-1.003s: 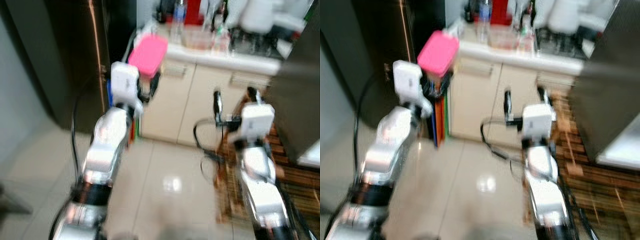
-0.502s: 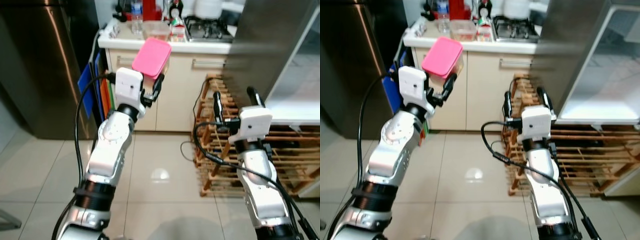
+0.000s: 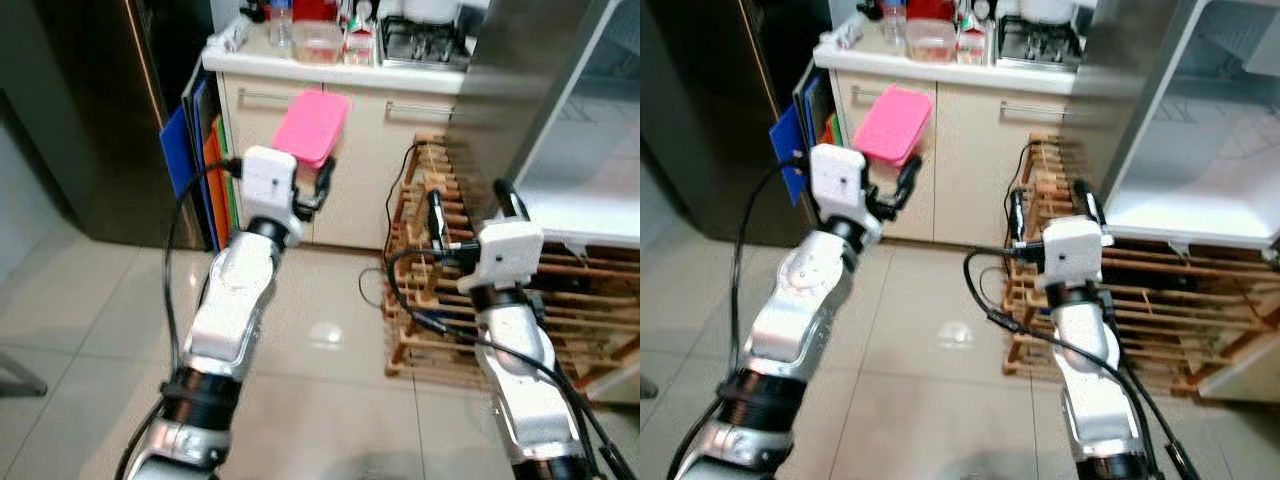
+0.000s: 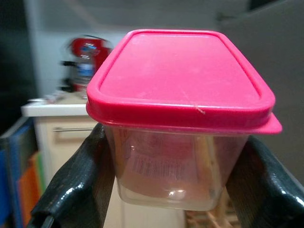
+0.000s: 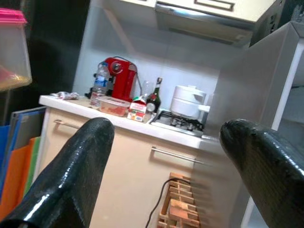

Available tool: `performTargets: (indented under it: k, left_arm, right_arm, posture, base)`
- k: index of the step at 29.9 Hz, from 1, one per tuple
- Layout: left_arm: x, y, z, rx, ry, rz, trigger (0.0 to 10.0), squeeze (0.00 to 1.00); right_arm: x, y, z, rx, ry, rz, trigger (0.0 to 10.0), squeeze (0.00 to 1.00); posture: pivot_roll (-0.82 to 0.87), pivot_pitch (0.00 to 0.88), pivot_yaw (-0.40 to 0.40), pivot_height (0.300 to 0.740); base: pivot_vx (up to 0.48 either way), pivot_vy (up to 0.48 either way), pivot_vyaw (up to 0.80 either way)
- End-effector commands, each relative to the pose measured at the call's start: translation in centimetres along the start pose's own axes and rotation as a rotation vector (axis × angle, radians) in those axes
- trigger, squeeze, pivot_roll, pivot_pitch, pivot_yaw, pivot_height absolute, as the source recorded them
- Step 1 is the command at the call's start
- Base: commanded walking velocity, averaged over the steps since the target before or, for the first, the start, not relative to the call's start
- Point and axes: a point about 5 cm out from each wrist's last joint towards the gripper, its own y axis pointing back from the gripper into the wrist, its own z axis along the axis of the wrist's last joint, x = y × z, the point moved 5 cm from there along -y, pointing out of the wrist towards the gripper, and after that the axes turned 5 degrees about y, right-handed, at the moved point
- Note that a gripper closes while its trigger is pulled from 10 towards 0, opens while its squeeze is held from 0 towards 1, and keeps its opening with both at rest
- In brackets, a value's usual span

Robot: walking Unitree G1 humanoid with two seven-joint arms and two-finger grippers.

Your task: Restocking fridge

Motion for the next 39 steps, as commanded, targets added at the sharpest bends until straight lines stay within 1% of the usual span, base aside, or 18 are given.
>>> performTargets:
  k: [1, 7, 10, 25, 32, 33, 34, 38, 39]
  left_arm:
    - [-0.6, -0.3, 0.1, 0.001, -0.005, -0.012, 10.0, 0.0]
    - [-0.2, -0.9, 0.2, 0.0, -0.014, 0.003, 10.0, 0.0]
    - [-0.3, -1.1, 0.3, -0.003, -0.018, -0.001, 10.0, 0.0]
    - [-0.4, -1.6, -0.2, 0.007, -0.025, -0.004, 10.0, 0.0]
    - [0.1, -1.9, -0.3, 0.011, -0.028, 0.012, 10.0, 0.0]
    - [1.2, -1.9, -0.4, 0.012, -0.045, 0.08, 10.0, 0.0]
    - [1.6, -2.0, -0.7, 0.031, -0.07, 0.096, 10.0, 0.0]
    - [1.3, -2.1, -0.8, 0.035, -0.056, 0.062, 10.0, 0.0]
    - [1.2, -2.1, -0.9, 0.042, -0.054, 0.054, 10.0, 0.0]
  right_arm:
    - [-0.3, 0.1, 0.2, -0.006, 0.005, 0.0, 10.0, 0.0]
    - [-0.3, 0.2, 0.1, -0.001, 0.006, 0.002, 10.0, 0.0]
    - [-0.4, 0.2, 0.1, -0.001, 0.014, 0.003, 10.0, 0.0]
    - [-0.4, 0.2, 0.1, -0.006, 0.029, 0.014, 10.0, 0.0]
    - [-0.6, -0.1, 0.3, -0.013, 0.031, 0.012, 10.0, 0.0]
    - [-0.7, -0.2, 0.1, -0.003, 0.029, 0.008, 10.0, 0.0]
    - [-0.7, -0.2, 0.1, 0.002, 0.027, 0.007, 10.0, 0.0]
    - [-0.7, -0.2, 0.0, 0.005, 0.008, 0.005, 10.0, 0.0]
    - [-0.7, -0.1, 0.0, 0.005, 0.008, 0.007, 10.0, 0.0]
  posture:
    - [-0.1, 0.0, -0.015, 0.74]
    - [-0.11, 0.0, -0.013, 0.74]
    - [-0.11, 0.0, -0.015, 0.74]
    - [-0.12, 0.0, -0.015, 0.74]
    - [-0.12, 0.0, -0.016, 0.74]
    - [-0.12, 0.0, -0.015, 0.74]
    - [-0.12, 0.0, -0.015, 0.74]
    - [-0.12, 0.0, -0.012, 0.74]
    - [-0.12, 0.0, -0.012, 0.74]
  base:
    - [0.0, -0.428, 0.0]
    - [0.0, -0.428, 0.0]
    - [0.0, -0.429, 0.0]
    - [0.0, -0.429, 0.0]
    - [0.0, -0.426, 0.0]
    - [0.0, 0.0, 0.0]
    - [0.0, 0.0, 0.0]
    - [0.0, 0.0, -0.49]
    - [0.0, 0.48, -0.65]
